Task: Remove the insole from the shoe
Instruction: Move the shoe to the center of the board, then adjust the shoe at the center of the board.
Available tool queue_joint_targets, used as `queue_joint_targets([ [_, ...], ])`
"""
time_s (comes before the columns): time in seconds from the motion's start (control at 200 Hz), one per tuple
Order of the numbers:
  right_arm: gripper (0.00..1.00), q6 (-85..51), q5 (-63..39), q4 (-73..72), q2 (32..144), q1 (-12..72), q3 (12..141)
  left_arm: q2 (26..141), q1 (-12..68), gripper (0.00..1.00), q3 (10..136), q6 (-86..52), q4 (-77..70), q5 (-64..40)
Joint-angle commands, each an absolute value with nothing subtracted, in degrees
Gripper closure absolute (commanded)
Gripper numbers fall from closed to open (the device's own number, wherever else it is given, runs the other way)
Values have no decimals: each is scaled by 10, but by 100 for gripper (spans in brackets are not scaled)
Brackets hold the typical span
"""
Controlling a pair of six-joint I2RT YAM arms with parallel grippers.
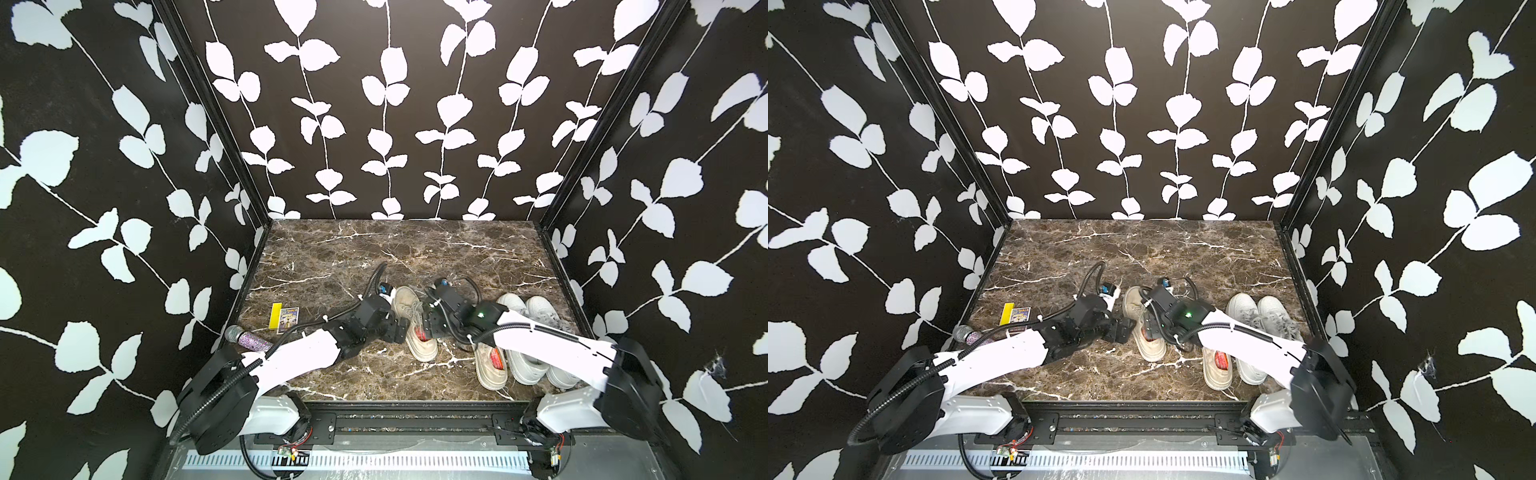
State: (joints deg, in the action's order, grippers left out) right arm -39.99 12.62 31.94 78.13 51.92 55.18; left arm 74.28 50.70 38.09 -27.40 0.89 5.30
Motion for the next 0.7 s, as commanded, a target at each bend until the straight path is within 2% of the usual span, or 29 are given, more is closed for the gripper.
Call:
queue_joint_targets([
  [0.0, 19, -417, 139, 325, 765, 521, 514, 749, 531, 2, 390, -306, -11, 51],
  [0.33, 20, -423, 111, 282, 817, 523, 495, 797, 554, 5, 393, -359, -45, 51],
  [0.585, 21, -430, 74, 218, 839, 529, 497, 815, 547, 6, 353, -417, -77, 122],
  [0.696, 21, -433, 63, 204, 854, 535, 510, 829, 538, 12, 356, -420, -85, 105],
])
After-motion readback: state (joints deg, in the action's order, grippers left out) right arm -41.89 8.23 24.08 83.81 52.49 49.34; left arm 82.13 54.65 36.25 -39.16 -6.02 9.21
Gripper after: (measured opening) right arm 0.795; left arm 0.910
